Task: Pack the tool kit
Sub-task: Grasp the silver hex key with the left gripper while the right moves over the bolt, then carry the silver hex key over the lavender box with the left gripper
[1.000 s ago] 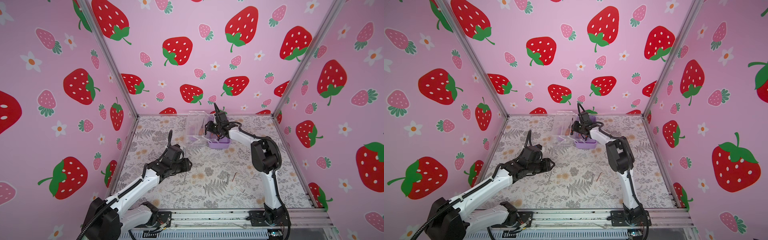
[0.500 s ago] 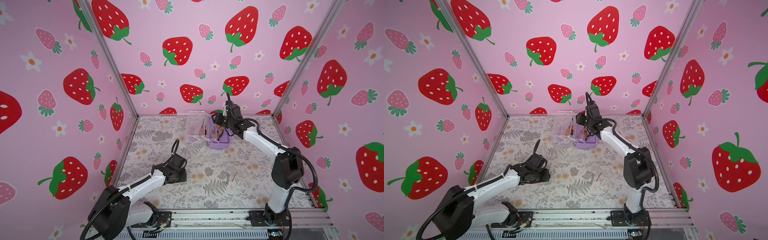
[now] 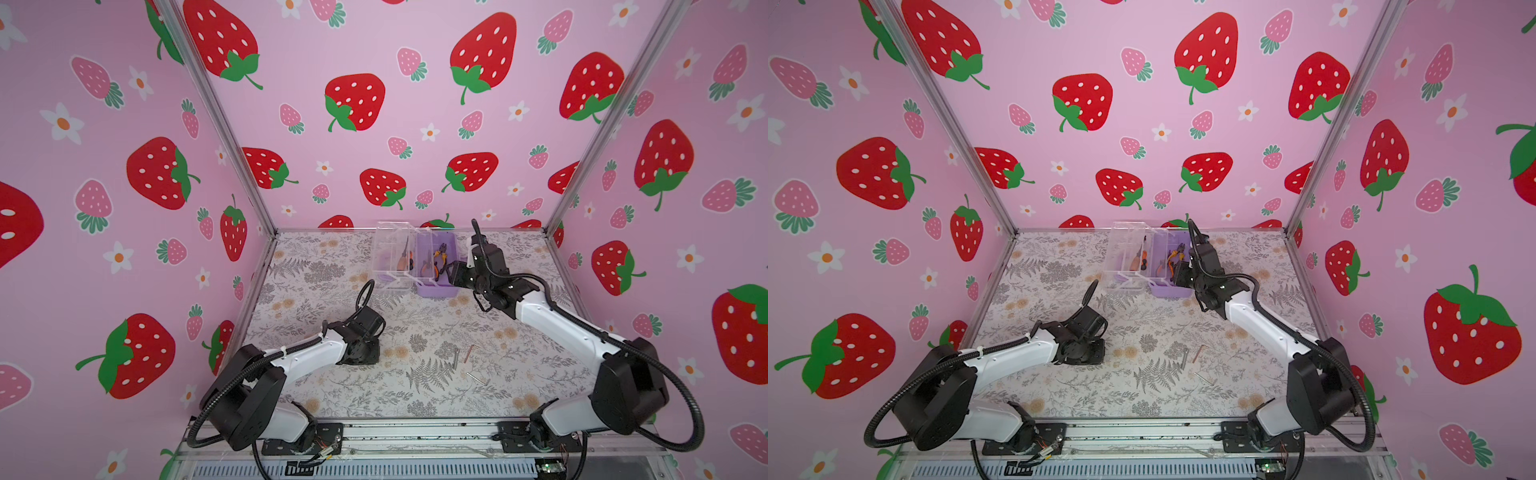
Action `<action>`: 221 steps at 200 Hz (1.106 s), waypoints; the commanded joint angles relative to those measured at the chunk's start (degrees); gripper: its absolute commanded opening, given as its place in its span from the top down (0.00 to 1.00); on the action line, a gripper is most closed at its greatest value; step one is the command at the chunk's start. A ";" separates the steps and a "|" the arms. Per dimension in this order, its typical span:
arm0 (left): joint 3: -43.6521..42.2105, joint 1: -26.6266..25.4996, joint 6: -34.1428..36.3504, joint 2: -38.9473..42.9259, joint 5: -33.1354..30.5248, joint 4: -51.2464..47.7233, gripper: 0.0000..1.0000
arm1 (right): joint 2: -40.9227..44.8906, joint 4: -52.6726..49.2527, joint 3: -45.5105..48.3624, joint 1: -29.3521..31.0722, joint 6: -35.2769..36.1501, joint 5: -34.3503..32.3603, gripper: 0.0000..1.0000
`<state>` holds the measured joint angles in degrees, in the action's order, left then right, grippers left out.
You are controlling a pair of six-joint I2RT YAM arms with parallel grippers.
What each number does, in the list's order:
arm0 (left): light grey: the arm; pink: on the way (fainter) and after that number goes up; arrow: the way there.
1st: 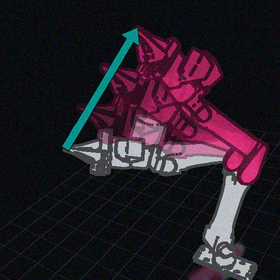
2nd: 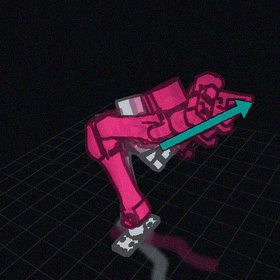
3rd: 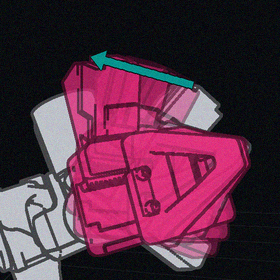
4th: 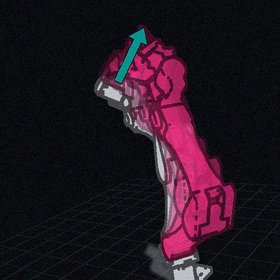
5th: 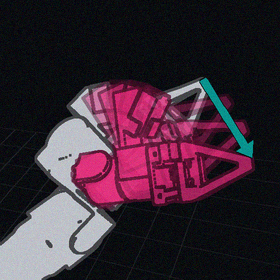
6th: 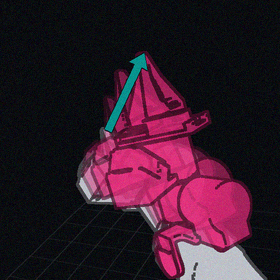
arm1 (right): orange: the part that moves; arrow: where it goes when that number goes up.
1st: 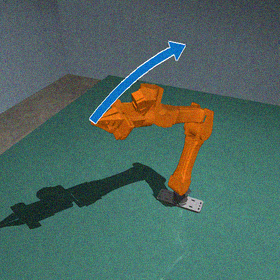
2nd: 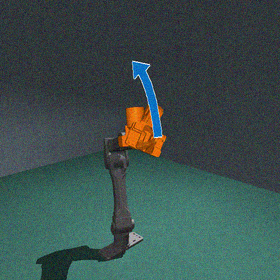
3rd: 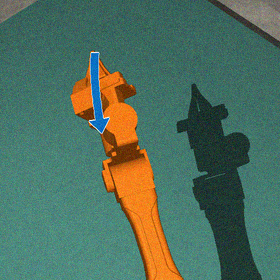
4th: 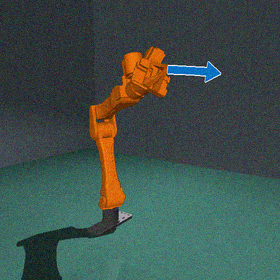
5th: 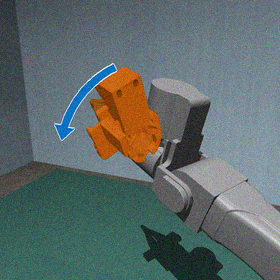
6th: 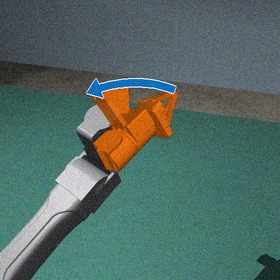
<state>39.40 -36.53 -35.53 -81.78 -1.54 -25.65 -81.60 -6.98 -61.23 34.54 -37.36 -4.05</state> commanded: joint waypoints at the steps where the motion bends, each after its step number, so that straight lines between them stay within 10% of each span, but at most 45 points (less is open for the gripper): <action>1: 3.36 -0.77 1.19 -1.84 -2.19 -2.00 0.70 | 3.89 -2.92 3.64 0.64 1.84 -4.44 0.54; 110: 7.70 -3.56 0.21 -8.67 -4.00 -5.08 1.00 | 10.56 -7.02 22.71 6.85 -0.25 -1.42 0.52; 221: 28.35 -3.20 3.63 -2.59 -7.54 -19.27 1.00 | 11.09 -0.10 31.71 10.36 -3.85 -1.09 0.51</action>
<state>59.31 -39.99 -33.95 -86.24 -5.15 -38.48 -71.92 -9.23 -30.79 44.51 -39.86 -4.62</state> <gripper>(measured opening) 0.070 0.489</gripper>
